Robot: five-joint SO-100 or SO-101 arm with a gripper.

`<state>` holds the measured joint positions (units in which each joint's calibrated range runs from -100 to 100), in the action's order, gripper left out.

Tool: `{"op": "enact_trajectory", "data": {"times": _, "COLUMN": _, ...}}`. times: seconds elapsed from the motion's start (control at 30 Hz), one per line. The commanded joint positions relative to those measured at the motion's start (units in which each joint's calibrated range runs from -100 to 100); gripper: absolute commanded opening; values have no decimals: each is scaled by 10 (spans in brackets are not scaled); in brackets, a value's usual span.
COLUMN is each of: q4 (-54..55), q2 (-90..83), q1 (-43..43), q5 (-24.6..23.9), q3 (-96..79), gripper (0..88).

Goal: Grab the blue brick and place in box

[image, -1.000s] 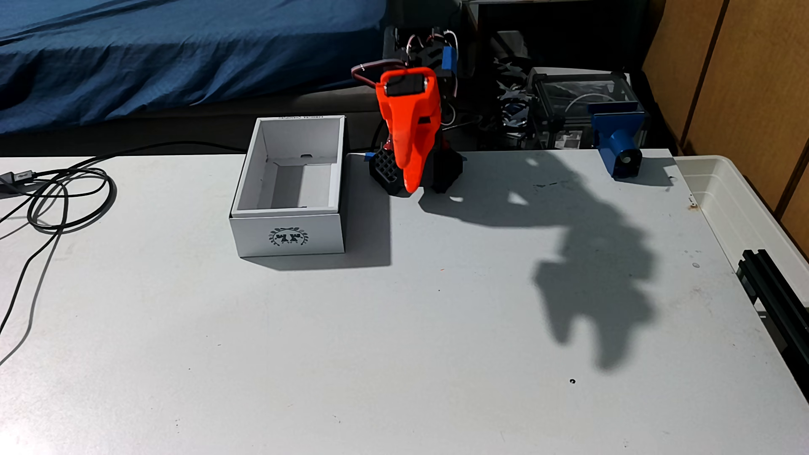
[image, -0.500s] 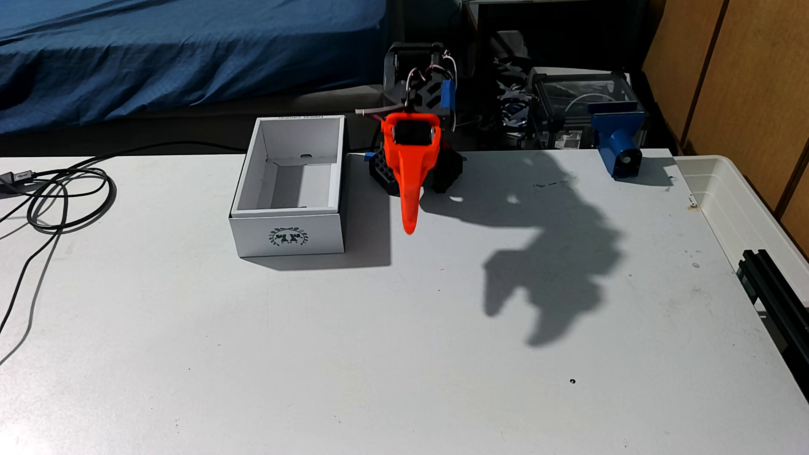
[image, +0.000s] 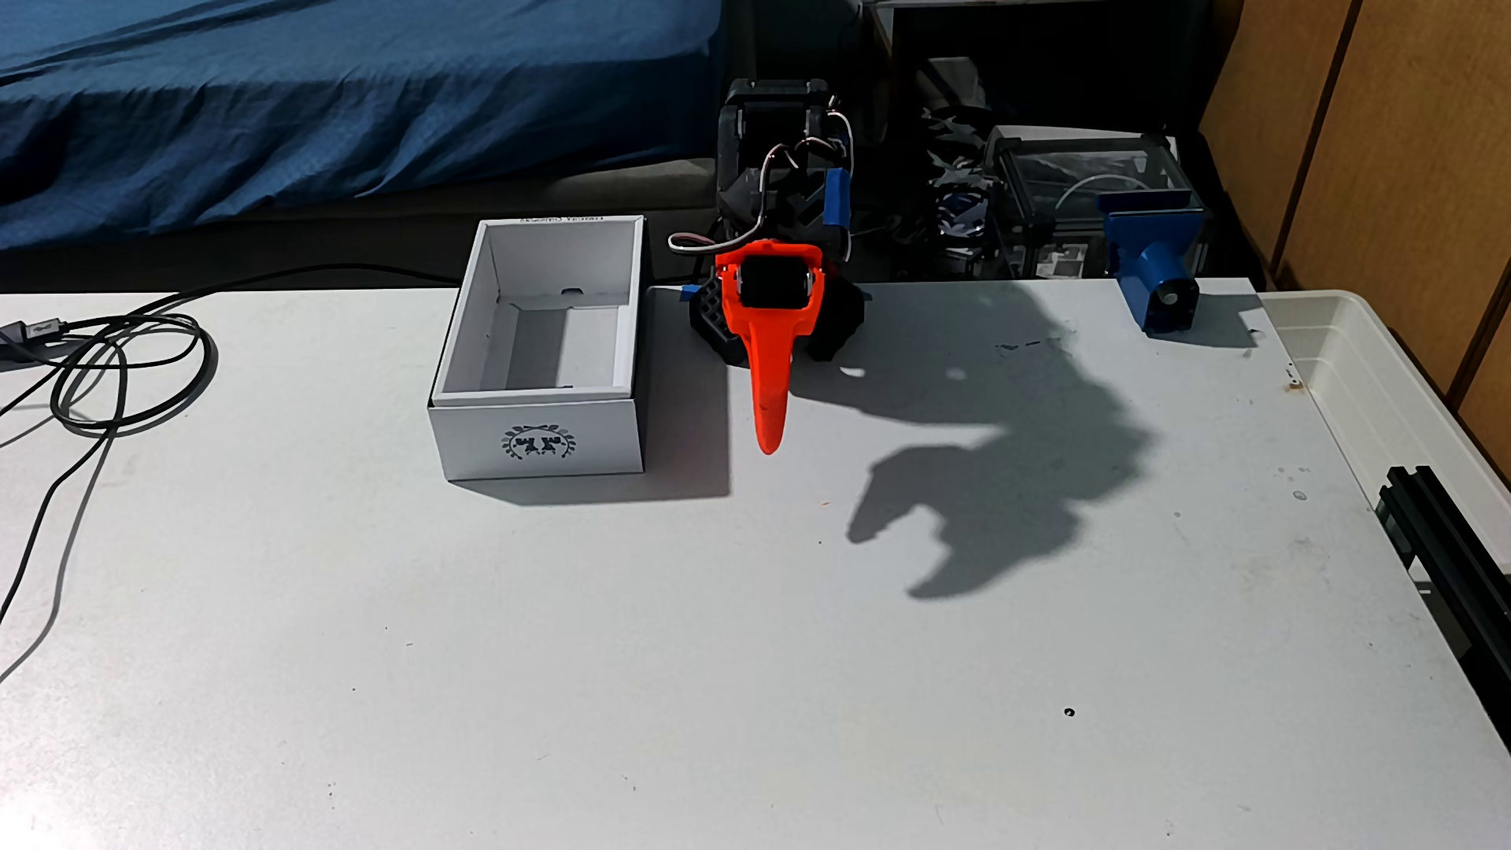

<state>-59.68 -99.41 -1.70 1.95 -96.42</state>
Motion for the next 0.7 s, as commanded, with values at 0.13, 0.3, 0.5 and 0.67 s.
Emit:
{"op": "enact_trajectory", "data": {"times": 0.13, "q4": -28, "q2": -6, "q1": -1, "q5": -2, "q3": 5, "gripper": 174}}
{"op": "enact_trajectory", "data": {"times": 0.3, "q4": -28, "q2": -6, "q1": 2, "q5": -2, "q3": 5, "gripper": 174}}
{"op": "enact_trajectory", "data": {"times": 0.5, "q4": -28, "q2": -6, "q1": -1, "q5": 1, "q3": 5, "gripper": 174}}
{"op": "enact_trajectory", "data": {"times": 0.67, "q4": -28, "q2": -6, "q1": -1, "q5": 1, "q3": 5, "gripper": 174}}
